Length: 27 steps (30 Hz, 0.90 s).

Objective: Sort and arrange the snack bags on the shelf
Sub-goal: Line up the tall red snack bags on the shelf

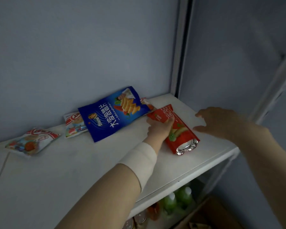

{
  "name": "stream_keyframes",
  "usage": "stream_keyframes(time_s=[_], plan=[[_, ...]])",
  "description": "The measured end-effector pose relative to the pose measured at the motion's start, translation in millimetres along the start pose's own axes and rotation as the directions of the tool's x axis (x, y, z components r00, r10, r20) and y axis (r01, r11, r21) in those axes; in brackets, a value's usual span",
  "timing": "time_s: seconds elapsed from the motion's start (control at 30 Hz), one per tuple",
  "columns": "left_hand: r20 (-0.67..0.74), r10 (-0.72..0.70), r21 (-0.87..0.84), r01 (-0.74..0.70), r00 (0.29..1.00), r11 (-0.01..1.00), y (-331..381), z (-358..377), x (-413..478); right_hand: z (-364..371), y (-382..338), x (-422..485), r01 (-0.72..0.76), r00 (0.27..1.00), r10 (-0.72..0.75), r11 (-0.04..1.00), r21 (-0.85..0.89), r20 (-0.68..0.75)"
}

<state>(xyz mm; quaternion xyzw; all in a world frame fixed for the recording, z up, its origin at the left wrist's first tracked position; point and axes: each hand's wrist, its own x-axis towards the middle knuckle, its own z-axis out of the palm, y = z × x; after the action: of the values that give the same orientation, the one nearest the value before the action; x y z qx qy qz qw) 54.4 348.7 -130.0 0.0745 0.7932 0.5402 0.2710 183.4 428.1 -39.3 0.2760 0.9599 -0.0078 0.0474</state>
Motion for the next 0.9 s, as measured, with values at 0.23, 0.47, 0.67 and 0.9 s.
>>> stream_keyframes(time_s=[0.23, 0.47, 0.67, 0.9], plan=[[0.044, 0.027, -0.143, -0.02, 0.999, 0.989, 6.6, 9.2, -7.9, 25.4, 15.3, -3.0, 0.002, 0.999, 0.009, 0.958, 0.288, -0.035], [0.055, 0.385, -0.426, -0.327, 0.921, 0.844, 24.3, -38.0, -62.2, 45.1, -11.7, -24.3, 0.092, 0.996, -0.038, 0.265, 0.96, -0.085], [-0.035, 0.35, -0.628, -0.293, 0.936, 0.721, 9.3, -63.5, -88.5, 65.5, -66.4, -30.0, 0.438, 0.789, 0.062, 0.642, 0.63, -0.611], [-0.131, 0.246, -0.678, -0.268, 0.96, 0.684, 7.7, -116.8, -87.6, 59.5, -102.4, -48.5, 0.622, 0.721, -0.193, 0.603, 0.498, -0.666]])
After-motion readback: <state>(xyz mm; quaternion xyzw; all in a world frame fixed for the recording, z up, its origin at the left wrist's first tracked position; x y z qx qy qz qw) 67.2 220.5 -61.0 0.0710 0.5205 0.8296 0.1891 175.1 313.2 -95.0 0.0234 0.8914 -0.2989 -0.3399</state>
